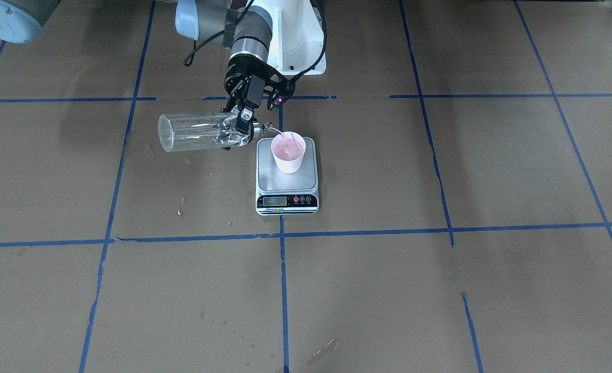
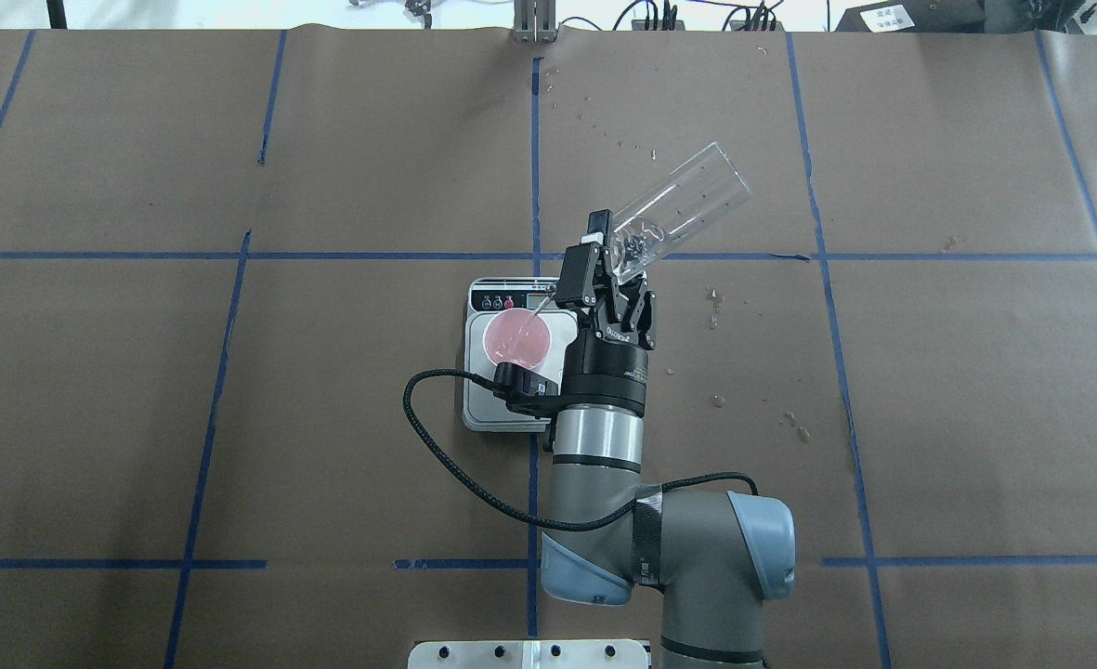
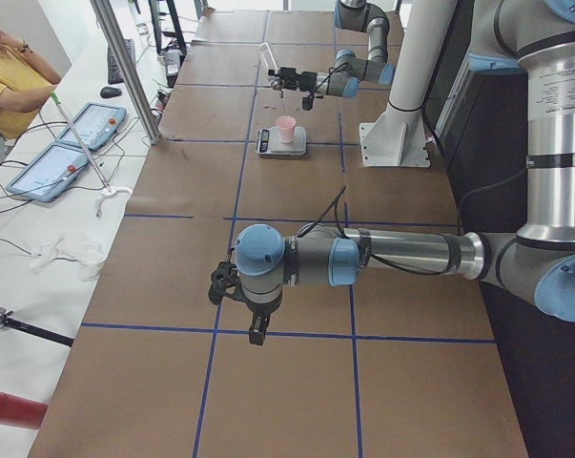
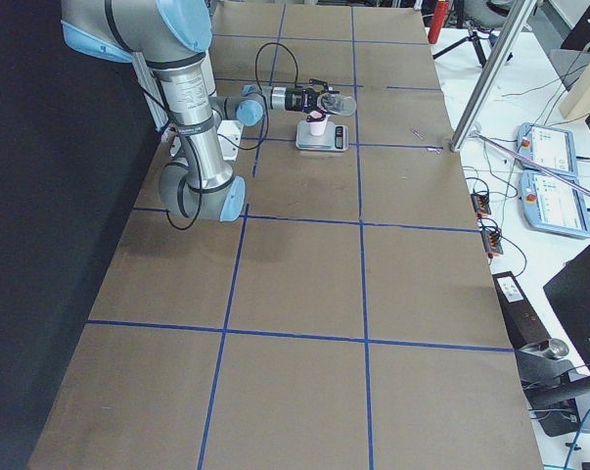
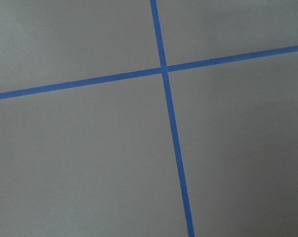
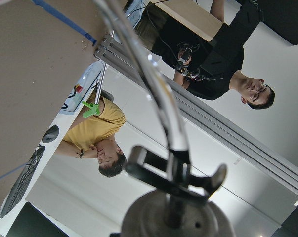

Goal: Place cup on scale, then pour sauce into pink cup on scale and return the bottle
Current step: 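Tilt the bottle spout down into the pink cup with the right gripper, then turn the bottle upright and carry it back toward its spot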

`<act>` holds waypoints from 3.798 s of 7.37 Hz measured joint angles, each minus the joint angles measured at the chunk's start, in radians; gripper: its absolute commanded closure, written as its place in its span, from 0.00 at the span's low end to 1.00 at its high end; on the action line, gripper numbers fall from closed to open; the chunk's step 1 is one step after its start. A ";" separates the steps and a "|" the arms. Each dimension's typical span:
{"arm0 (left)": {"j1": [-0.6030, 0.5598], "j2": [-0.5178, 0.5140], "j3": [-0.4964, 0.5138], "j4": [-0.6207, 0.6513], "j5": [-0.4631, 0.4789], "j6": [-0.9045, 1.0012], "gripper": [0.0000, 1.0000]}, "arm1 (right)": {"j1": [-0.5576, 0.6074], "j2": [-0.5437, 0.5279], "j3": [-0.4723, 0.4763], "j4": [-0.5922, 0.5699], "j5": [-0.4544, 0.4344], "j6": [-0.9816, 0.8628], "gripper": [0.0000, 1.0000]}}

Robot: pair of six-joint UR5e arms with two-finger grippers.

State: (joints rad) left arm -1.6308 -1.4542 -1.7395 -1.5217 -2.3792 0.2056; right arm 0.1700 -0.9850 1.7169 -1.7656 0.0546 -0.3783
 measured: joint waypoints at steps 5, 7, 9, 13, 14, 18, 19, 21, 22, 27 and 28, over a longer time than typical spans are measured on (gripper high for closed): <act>-0.001 0.001 0.000 0.000 0.000 0.000 0.00 | 0.000 -0.002 -0.002 0.000 -0.008 -0.008 1.00; -0.001 0.001 0.000 0.000 0.000 0.000 0.00 | 0.001 -0.004 -0.003 0.000 -0.010 -0.008 1.00; -0.001 0.000 -0.001 0.000 -0.001 0.000 0.00 | 0.002 -0.004 -0.005 0.000 -0.014 -0.008 1.00; -0.001 0.001 -0.002 0.000 -0.001 0.000 0.00 | 0.003 -0.002 -0.004 0.013 -0.012 -0.004 1.00; -0.001 0.001 -0.002 0.000 -0.001 0.000 0.00 | 0.004 -0.001 -0.002 0.039 0.000 0.001 1.00; -0.001 0.000 -0.003 0.000 -0.001 0.001 0.00 | 0.008 -0.004 0.003 0.310 0.125 0.014 1.00; -0.001 0.000 -0.004 0.000 -0.001 0.001 0.00 | 0.009 -0.007 0.003 0.391 0.155 0.041 1.00; -0.001 0.000 -0.006 0.000 0.000 0.002 0.00 | 0.011 -0.019 0.033 0.510 0.255 0.208 1.00; -0.001 0.000 -0.008 0.000 0.000 0.002 0.00 | 0.011 -0.043 0.082 0.550 0.313 0.344 1.00; -0.001 0.000 -0.012 0.000 0.000 0.004 0.00 | 0.015 -0.146 0.216 0.652 0.512 1.133 1.00; -0.001 0.000 -0.013 -0.001 0.000 0.004 0.00 | 0.018 -0.178 0.228 0.653 0.543 1.213 1.00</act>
State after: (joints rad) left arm -1.6317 -1.4538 -1.7522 -1.5227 -2.3792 0.2099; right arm 0.1876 -1.1631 1.9447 -1.1126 0.5977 0.8351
